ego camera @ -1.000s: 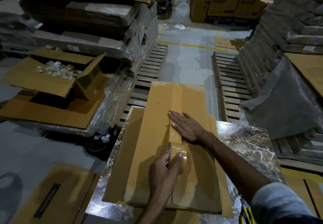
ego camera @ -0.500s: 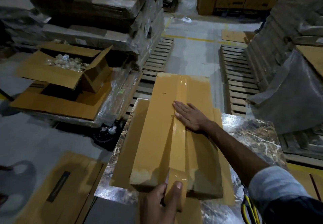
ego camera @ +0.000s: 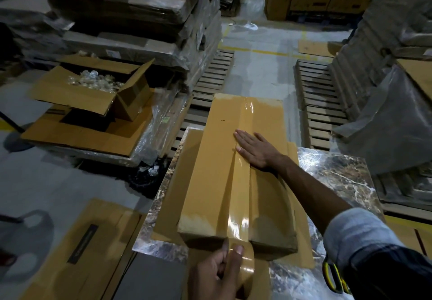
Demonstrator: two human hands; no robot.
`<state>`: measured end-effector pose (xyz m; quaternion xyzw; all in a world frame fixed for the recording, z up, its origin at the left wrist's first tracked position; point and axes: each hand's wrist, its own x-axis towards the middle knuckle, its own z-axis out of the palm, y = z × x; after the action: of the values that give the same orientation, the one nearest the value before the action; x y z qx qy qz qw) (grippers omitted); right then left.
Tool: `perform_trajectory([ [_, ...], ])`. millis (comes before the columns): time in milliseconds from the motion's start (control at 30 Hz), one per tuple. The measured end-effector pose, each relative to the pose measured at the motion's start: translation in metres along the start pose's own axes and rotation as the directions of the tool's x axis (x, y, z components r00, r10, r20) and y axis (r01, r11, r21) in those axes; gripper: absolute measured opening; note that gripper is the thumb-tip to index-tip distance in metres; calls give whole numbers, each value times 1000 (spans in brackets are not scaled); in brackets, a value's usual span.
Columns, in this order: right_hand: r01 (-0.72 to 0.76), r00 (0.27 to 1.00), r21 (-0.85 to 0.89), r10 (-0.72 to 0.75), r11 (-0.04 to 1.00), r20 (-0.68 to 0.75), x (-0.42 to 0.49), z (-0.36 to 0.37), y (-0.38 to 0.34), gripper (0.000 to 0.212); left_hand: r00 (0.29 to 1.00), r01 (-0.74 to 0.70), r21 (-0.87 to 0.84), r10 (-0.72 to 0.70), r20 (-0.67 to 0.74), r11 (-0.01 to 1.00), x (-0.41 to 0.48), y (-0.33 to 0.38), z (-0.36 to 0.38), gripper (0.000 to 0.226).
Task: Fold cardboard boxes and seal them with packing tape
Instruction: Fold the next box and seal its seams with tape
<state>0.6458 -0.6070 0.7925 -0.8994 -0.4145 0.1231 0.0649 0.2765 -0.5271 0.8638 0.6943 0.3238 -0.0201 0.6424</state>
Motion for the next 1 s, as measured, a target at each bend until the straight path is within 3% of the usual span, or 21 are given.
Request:
perform_trajectory([
  [500,-8,999,-46,10,999,35,-16,10,-16,69,980,201,24,-201,0,979,12,-32,-12,39],
  [633,7,999,-49,-5,999,33,-28,17,-22,71,982,188,12,-188,15,982,13,-32,-12,36],
  [1000,45,999,-72,-43,996,28,-67,33,-51,72,988,79,154,-98,123,985,20,-30,-11,58],
])
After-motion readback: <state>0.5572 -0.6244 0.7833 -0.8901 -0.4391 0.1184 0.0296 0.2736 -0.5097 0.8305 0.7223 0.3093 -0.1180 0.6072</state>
